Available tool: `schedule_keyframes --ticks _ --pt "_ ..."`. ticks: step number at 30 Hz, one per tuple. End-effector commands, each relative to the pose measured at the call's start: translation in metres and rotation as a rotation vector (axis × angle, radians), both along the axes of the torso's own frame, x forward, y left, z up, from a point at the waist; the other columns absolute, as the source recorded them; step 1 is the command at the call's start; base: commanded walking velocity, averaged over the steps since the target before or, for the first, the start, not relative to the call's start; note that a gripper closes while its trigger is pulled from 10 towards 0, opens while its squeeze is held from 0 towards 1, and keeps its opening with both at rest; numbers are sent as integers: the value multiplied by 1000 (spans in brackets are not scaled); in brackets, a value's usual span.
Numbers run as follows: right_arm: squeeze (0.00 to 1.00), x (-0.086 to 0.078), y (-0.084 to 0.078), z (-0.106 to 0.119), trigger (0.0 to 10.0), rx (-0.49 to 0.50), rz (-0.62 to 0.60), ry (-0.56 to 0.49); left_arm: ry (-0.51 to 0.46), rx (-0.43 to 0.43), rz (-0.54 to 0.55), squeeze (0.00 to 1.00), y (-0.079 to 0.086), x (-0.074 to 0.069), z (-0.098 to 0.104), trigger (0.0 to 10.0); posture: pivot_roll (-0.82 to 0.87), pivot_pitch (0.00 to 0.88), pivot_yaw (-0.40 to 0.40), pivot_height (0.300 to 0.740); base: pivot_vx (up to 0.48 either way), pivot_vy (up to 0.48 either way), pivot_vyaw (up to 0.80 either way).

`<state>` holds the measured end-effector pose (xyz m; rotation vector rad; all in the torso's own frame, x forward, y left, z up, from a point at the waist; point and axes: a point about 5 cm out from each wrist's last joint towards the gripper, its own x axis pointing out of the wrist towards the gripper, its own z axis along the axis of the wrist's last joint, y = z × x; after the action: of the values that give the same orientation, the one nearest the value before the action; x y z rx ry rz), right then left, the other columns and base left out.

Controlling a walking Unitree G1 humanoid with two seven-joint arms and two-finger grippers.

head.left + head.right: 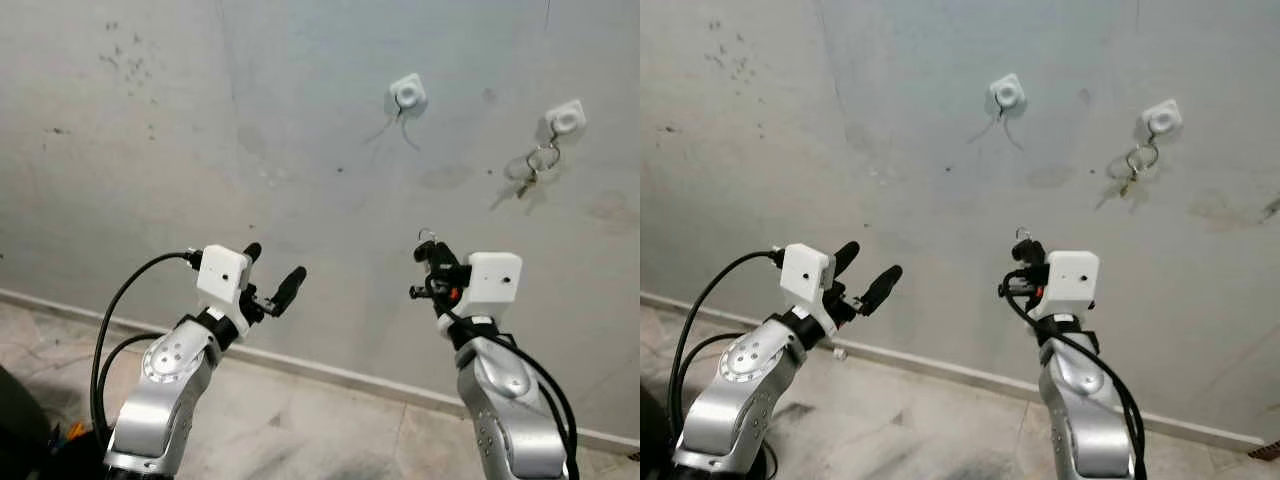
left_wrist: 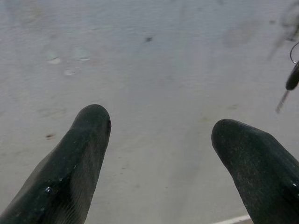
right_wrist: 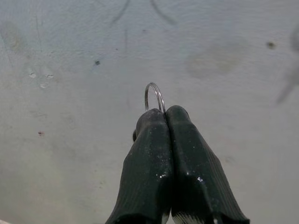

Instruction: Hang keys on a hook

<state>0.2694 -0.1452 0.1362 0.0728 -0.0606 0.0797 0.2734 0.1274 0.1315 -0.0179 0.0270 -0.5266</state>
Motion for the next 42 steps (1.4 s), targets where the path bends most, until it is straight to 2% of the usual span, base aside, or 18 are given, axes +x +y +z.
schedule_keyframes --ticks 1,18,20,22,26,27,31,33,36,42 --pt "0 1 1 4 10000 3 6 -16 -16 4 -1 0 0 -1 3 10000 134 0 -24 740 330 0 0" --pt "0 0 2 3 10000 8 8 -20 -9 -8 6 0 1 -3 3 10000 135 0 -22 740 276 0 0" --pt "0 -1 2 4 10000 11 11 -24 -22 13 -2 0 0 -4 3 10000 135 0 -22 740 0 0 0" --pt "0 -3 2 4 10000 4 27 -35 -91 75 -5 0 2 -8 8 10000 135 0 -22 740 0 0 0" --pt "0 -7 3 4 10000 9 41 -38 -123 103 2 0 5 -14 12 10000 143 0 -27 740 0 0 0" --pt "0 -8 4 5 10000 16 53 -42 -110 120 -3 0 7 -20 9 10000 156 0 -29 740 0 0 0" --pt "0 -5 14 11 10000 44 110 -60 -78 131 26 0 13 -25 2 10000 169 0 -30 740 0 0 0" --pt "0 -4 18 13 10000 48 129 -66 -79 136 26 0 13 -25 2 10000 169 0 -30 740 0 0 0" --pt "0 3 31 24 10000 86 206 -106 -87 136 26 0 13 -23 4 10000 169 0 -30 740 0 0 0" --pt "0 7 36 37 10000 153 244 -148 -89 134 24 0 13 -23 7 10000 189 0 -24 740 0 0 0"
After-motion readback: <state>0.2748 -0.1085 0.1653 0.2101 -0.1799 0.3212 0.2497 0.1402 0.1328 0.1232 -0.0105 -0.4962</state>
